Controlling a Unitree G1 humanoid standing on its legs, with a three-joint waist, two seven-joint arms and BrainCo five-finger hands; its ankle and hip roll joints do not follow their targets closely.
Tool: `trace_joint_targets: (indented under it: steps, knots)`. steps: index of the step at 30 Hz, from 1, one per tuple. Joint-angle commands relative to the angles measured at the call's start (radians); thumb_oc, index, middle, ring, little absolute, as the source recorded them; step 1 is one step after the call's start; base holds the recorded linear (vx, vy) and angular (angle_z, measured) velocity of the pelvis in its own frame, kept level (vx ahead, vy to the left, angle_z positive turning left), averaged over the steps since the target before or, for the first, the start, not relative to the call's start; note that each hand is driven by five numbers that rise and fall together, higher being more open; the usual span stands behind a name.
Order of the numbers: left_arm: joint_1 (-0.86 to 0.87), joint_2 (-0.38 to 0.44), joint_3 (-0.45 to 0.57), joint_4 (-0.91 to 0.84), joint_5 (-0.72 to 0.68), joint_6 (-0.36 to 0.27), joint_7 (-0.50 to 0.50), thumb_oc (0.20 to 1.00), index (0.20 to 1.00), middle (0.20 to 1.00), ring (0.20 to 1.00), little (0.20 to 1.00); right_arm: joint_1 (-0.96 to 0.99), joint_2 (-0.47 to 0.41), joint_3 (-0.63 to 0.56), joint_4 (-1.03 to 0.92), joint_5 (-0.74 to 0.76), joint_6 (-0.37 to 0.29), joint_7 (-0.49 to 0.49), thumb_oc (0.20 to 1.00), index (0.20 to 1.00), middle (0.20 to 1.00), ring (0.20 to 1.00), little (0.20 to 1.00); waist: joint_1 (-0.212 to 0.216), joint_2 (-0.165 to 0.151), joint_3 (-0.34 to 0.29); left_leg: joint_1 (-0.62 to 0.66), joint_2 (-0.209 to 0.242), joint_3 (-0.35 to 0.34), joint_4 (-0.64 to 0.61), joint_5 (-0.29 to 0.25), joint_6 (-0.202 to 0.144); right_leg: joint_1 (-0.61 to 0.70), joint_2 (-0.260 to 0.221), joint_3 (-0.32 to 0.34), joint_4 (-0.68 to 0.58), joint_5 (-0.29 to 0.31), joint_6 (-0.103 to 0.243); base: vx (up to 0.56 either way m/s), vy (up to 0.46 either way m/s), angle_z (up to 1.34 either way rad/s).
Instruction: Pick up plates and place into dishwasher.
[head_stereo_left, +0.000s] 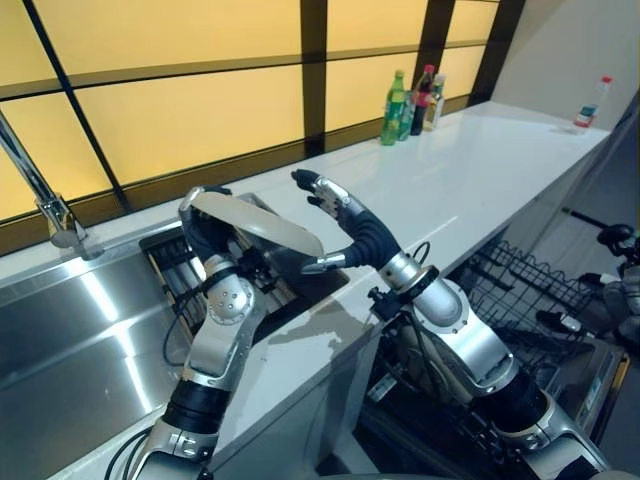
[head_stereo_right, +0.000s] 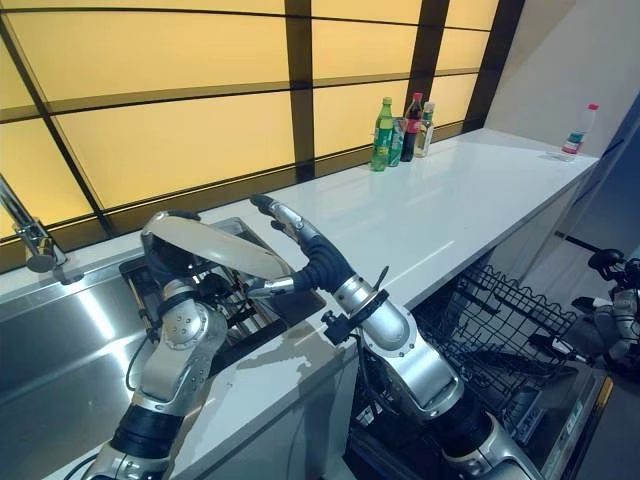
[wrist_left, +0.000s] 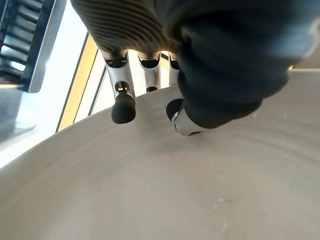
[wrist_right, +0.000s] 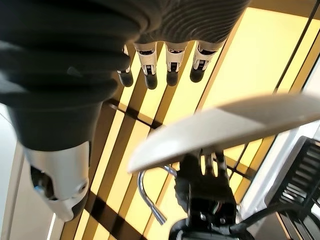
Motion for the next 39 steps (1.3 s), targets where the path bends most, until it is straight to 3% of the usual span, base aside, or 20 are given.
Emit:
trace_joint_targets:
  steps: [1, 3, 10, 19, 21, 29, 39]
  knots:
    - [-0.081, 0.027, -0.032, -0.061, 0.005, -0.028, -0.02, 0.2, 0.2, 0.2, 0.2, 0.2, -0.121, 0.0, 0.0, -0.043, -0.118, 0.029, -0.092, 1.0, 1.0, 1.0, 1.0, 1.0, 0.029, 0.008, -0.012, -0.082, -0.049, -0.019, -0.062, 0.108, 0.026, 0.089, 0.01, -0.043, 0.025, -0.111, 0.04, -0.04, -0.005, 0.02]
    - [-0.076, 0.03, -0.031, -0.071, 0.014, -0.027, -0.015, 0.2, 0.2, 0.2, 0.2, 0.2, -0.118, -0.018, -0.003, -0.025, -0.21, 0.107, -0.139, 1.0, 1.0, 1.0, 1.0, 1.0, 0.029, 0.007, -0.012, -0.083, -0.049, -0.017, -0.062, 0.109, 0.026, 0.087, 0.008, -0.045, 0.027, -0.11, 0.041, -0.03, -0.003, 0.01]
    - [-0.059, 0.056, -0.035, -0.14, 0.014, 0.0, 0.026, 0.2, 0.2, 0.2, 0.2, 0.2, -0.085, -0.092, 0.004, -0.089, -0.233, 0.166, -0.125, 1.0, 1.0, 1.0, 1.0, 1.0, 0.019, 0.005, 0.0, -0.094, -0.049, -0.019, -0.062, 0.112, 0.024, 0.075, 0.009, -0.042, 0.035, -0.109, 0.049, -0.05, -0.003, 0.01]
    - [-0.059, 0.051, -0.02, -0.156, 0.017, 0.028, 0.022, 0.2, 0.2, 0.2, 0.2, 0.2, -0.108, -0.1, 0.021, -0.072, -0.325, 0.294, -0.116, 1.0, 1.0, 1.0, 1.0, 1.0, 0.033, 0.004, -0.001, -0.095, -0.051, -0.031, -0.062, 0.115, 0.019, 0.086, 0.004, -0.054, 0.028, -0.106, 0.05, 0.0, 0.007, 0.03]
    - [-0.06, 0.052, -0.02, -0.16, 0.016, 0.031, 0.022, 0.2, 0.2, 0.2, 0.2, 0.2, -0.109, -0.103, 0.026, -0.077, -0.314, 0.294, -0.094, 1.0, 1.0, 1.0, 1.0, 1.0, 0.034, 0.004, 0.0, -0.097, -0.05, -0.031, -0.062, 0.116, 0.019, 0.085, 0.004, -0.054, 0.028, -0.106, 0.05, 0.0, 0.0, 0.0]
    - [-0.07, 0.03, -0.045, -0.159, 0.008, 0.047, -0.003, 0.2, 0.2, 0.2, 0.2, 0.2, -0.147, -0.057, 0.072, -0.075, -0.317, 0.342, -0.092, 1.0, 1.0, 1.0, 1.0, 1.0, 0.049, -0.002, -0.001, -0.094, -0.051, -0.038, -0.062, 0.116, 0.019, 0.092, 0.005, -0.057, 0.025, -0.106, 0.046, 0.03, -0.003, 0.03]
    - [-0.094, 0.012, -0.125, -0.172, 0.002, 0.062, -0.155, 0.2, 0.2, 0.2, 0.2, 0.2, -0.191, 0.041, 0.15, -0.025, -0.276, 0.4, -0.121, 1.0, 1.0, 1.0, 1.0, 1.0, 0.074, -0.003, 0.001, -0.093, -0.051, -0.042, -0.062, 0.111, 0.021, 0.102, 0.003, -0.065, 0.023, -0.114, 0.036, 0.04, -0.001, 0.02]
